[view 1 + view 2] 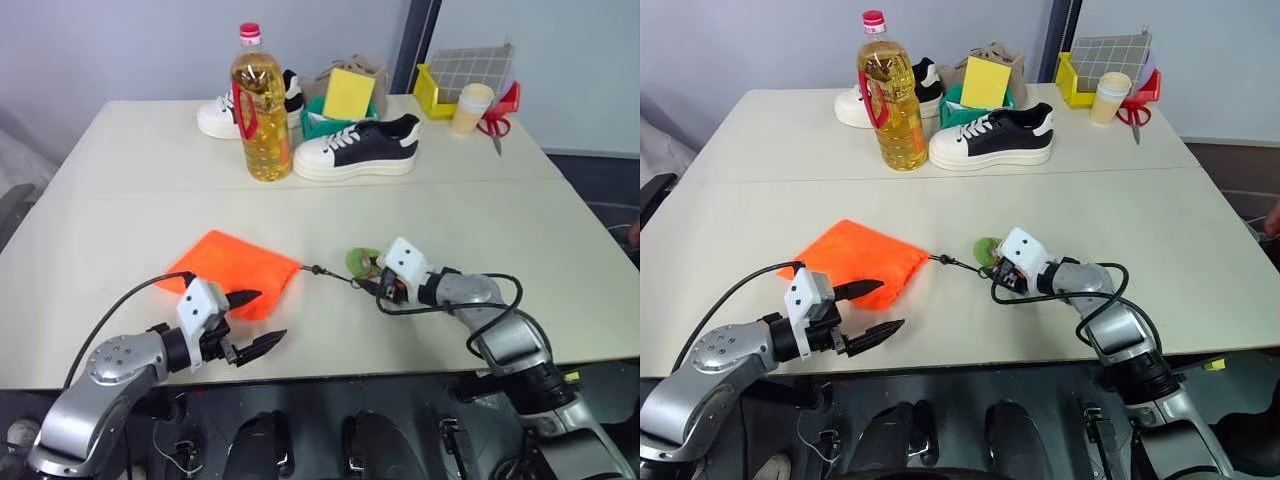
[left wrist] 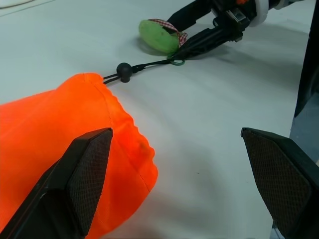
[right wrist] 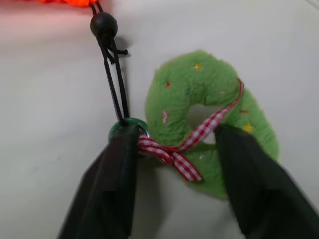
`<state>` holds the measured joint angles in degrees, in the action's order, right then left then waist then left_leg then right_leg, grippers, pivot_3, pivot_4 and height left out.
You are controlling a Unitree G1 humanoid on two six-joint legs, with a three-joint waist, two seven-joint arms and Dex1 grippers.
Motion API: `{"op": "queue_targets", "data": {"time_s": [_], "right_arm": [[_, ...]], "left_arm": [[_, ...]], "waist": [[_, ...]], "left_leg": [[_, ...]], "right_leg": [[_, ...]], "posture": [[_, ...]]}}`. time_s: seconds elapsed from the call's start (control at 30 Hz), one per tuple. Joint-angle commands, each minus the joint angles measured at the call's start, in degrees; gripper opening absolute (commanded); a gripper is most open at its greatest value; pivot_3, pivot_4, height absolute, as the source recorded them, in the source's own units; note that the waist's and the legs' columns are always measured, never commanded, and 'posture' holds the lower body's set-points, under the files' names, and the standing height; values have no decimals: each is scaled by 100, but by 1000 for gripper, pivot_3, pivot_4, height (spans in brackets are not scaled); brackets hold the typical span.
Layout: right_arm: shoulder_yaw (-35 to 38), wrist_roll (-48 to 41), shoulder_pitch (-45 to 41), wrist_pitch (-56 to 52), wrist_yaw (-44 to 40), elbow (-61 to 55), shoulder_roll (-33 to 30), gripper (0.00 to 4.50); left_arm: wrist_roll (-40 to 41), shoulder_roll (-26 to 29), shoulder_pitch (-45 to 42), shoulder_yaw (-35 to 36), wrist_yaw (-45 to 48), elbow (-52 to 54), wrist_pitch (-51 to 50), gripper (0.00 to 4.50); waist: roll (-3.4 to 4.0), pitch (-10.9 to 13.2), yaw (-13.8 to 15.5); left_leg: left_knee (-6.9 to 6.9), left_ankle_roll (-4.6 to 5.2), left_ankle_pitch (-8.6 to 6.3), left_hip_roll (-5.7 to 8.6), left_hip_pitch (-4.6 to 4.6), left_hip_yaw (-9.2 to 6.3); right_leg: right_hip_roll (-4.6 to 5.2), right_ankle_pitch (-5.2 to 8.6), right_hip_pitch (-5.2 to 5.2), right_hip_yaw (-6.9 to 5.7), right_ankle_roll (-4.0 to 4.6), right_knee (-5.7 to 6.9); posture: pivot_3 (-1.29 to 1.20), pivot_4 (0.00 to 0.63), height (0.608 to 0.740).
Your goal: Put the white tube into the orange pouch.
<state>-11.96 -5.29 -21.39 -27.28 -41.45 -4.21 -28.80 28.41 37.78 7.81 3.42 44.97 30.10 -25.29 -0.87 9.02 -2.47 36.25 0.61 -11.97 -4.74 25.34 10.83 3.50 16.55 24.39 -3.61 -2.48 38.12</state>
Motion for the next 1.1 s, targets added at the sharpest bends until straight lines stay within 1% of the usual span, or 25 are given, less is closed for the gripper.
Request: {"op": "queue_targets", "data": {"time_s": [0.03,0.07,0.17,0.3,0.4,0.57,0.73,0.87,0.93,1.0,1.1], "right_arm": [[282,-251,-45,-219,86,-168,139,538],[330,-286,-28,-244,99,-236,156,30],[498,-434,18,-213,135,-509,184,30],[964,-1064,11,-535,204,-1180,361,30],[1175,-1474,-29,-831,281,-1609,480,30],[1270,-1966,-71,-1121,354,-2034,587,30],[1166,-2215,-132,-1220,434,-2240,653,30],[1121,-2349,-249,-1279,528,-2272,734,30],[1107,-2408,-316,-1303,598,-2274,789,30],[1087,-2431,-379,-1302,685,-2264,859,30],[1097,-2506,-436,-1300,860,-2308,1011,30]], "left_arm": [[-27,-34,20,83,44,71,234,4427],[-28,-40,21,98,51,56,254,4427],[-32,-56,-16,135,45,-11,318,4427],[-48,-45,-73,200,38,-101,382,4427],[-76,-33,-142,202,46,-150,428,4427],[-307,-166,-483,133,-128,-270,695,4427],[-1439,-466,-1180,-231,-618,-796,1717,4427],[-2160,-526,-1651,-645,-603,-1464,2552,4427],[-2362,-559,-1904,-802,-557,-1873,2887,4427],[-2352,-637,-2106,-880,-427,-2270,3158,4427],[-1881,-864,-2177,-767,-268,-2502,3087,4427]], "waist": [[0,0,-1],[0,0,-1],[0,0,2],[0,0,2],[0,0,2],[0,0,12],[-1,-2,24],[-1,-2,15],[-1,-2,14],[-1,-2,17],[-1,-2,11]], "left_leg": [[0,2,-1,0,0,0],[0,2,-1,0,0,0],[0,3,-2,0,0,0],[-1,4,-3,0,0,0],[-1,11,-7,0,1,-1],[0,12,-7,0,0,-1],[2,14,-7,2,0,0],[2,15,-6,2,1,1],[2,14,-6,1,1,1],[2,15,-6,0,0,1],[5,15,-5,0,2,1]], "right_leg": [[0,0,0,0,0,0],[0,0,0,0,0,0],[1,0,0,0,0,0],[1,0,1,0,0,1],[1,-1,1,0,-1,1],[1,-1,0,0,-1,3],[2,-1,-3,-1,-1,3],[0,-2,-2,-2,-3,2],[-4,-3,-1,-3,-4,4],[-5,-3,-1,-3,-4,7],[-5,-4,-1,-4,-6,8]], "posture": [[0,150,740],[0,150,740],[0,150,740],[0,150,740],[0,150,740],[0,150,740],[0,150,740],[0,150,740],[0,150,740],[0,150,740],[0,150,740]]}}
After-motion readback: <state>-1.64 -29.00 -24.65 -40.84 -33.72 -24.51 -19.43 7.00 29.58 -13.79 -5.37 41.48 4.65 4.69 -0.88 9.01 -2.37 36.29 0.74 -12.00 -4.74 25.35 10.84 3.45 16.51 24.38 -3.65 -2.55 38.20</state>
